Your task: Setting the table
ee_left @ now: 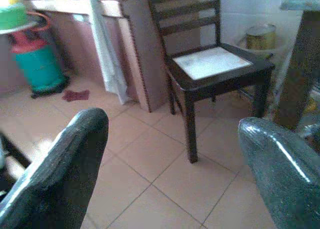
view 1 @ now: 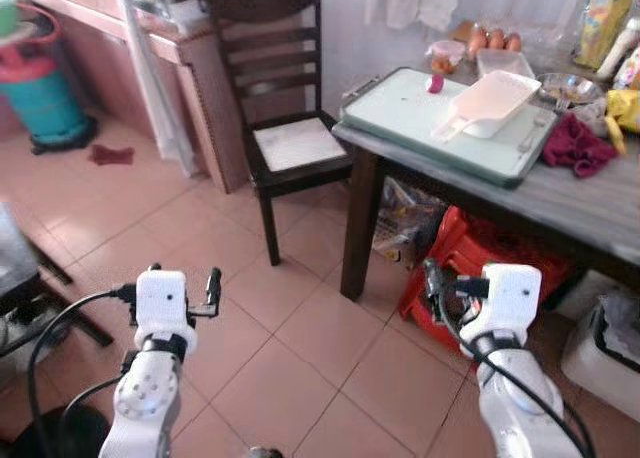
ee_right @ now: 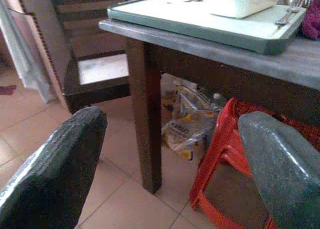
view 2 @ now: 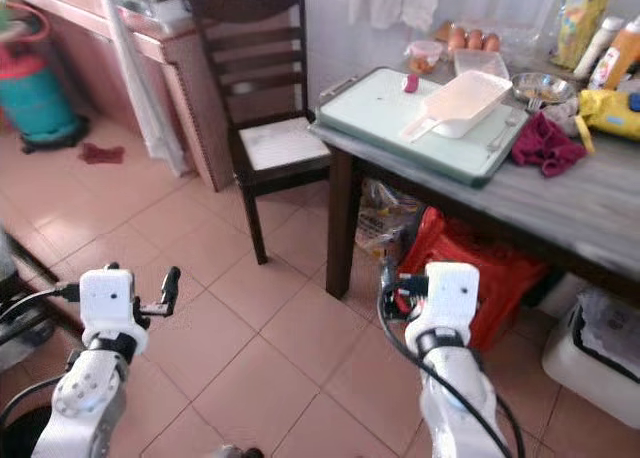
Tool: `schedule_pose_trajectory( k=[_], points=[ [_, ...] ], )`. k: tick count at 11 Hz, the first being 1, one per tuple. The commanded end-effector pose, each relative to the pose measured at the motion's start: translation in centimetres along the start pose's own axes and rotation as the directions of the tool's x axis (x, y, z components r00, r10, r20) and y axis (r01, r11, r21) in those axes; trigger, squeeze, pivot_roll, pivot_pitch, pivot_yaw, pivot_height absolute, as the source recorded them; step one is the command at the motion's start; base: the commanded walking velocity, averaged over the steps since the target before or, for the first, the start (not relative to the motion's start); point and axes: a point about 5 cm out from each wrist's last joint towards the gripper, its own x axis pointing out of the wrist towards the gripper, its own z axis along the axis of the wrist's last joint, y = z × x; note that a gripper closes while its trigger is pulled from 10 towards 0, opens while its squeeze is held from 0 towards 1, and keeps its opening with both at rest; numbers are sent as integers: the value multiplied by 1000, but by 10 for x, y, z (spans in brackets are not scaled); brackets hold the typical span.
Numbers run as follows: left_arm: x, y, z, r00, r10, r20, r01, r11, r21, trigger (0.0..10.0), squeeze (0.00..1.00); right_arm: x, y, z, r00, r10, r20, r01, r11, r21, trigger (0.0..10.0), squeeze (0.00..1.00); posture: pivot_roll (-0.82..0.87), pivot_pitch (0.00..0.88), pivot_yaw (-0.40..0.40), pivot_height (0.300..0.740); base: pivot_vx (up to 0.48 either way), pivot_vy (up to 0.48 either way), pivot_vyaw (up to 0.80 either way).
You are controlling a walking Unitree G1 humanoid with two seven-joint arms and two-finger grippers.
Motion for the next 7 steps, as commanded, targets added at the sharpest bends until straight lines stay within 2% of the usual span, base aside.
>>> schedule_pose_trajectory(
  k=[1, 6, 7],
  points=[
    [-1, 1, -4, 1000, 0, -25, 0, 1000, 10, 10000, 0, 1, -3, 0, 1000, -13, 2, 13, 1000, 1, 10000, 0, -42, 58, 48, 740, -315, 0, 0],
    [2, -3, -2, 1000, -17, -20, 18, 1000, 24, 10000, 0, 3, -8, -1, 998, -56, 6, 56, 998, 6, 10000, 0, -44, 43, 63, 740, -319, 0, 0],
    [4, -3, -3, 1000, -8, -22, 9, 1000, 28, 10000, 0, 6, -9, 0, 998, -61, 8, 61, 998, -3, 10000, 0, -50, 35, 65, 740, 0, 0, 0]
  ],
)
